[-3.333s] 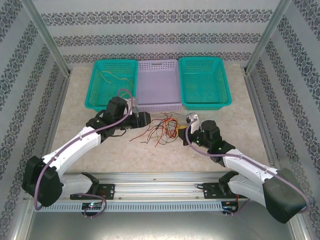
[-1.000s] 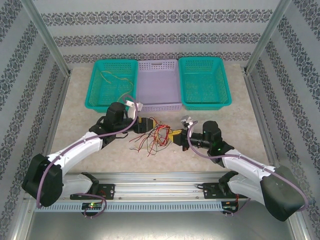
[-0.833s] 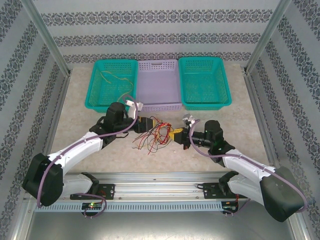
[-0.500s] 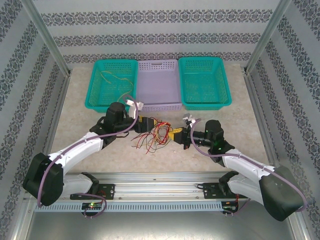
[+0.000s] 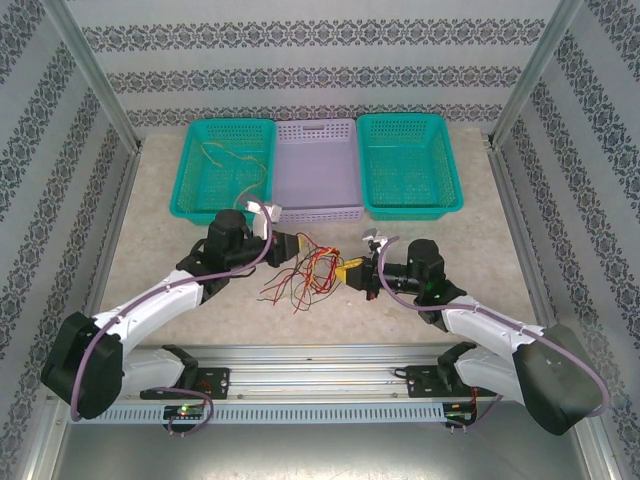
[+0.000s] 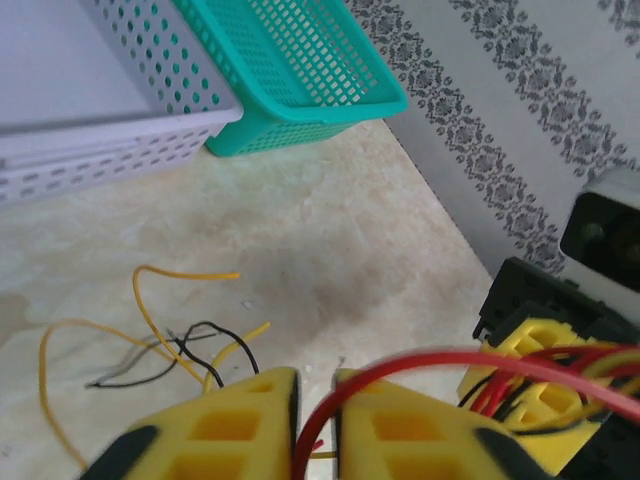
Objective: Untangle the cables
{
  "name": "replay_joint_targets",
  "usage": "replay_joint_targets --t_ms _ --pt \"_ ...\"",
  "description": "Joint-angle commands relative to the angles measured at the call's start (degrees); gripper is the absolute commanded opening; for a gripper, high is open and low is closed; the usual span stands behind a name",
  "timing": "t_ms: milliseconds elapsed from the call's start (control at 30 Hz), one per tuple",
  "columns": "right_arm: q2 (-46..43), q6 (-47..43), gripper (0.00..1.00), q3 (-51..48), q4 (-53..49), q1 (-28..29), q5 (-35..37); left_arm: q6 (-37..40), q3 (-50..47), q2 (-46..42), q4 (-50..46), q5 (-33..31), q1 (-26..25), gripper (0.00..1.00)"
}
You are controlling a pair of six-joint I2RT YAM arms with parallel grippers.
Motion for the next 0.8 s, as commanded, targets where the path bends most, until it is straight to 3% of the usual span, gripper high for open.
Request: replay_joint_targets --t_ms 0,433,600,767 --pt "-0.8 -1.7 0.0 0.7 -0.1 0.2 2.2 0.0 1.2 -2.5 1.2 -0.2 0.0 0.0" --pt "2.3 -4.2 0.0 4.4 -10.2 0.1 16.3 2.5 12.6 -12.9 -21.5 -12.3 0.5 0.0" --pt "6.0 -4.5 0.0 6.5 -14.7 0.2 21.4 5.0 20.6 -13.9 -29.3 -16.2 1.4 0.0" --pt "9.6 -4.4 0.0 8.7 -17.2 0.6 22.1 6.4 29.1 -12.3 -33.8 -18.2 3.5 0.0"
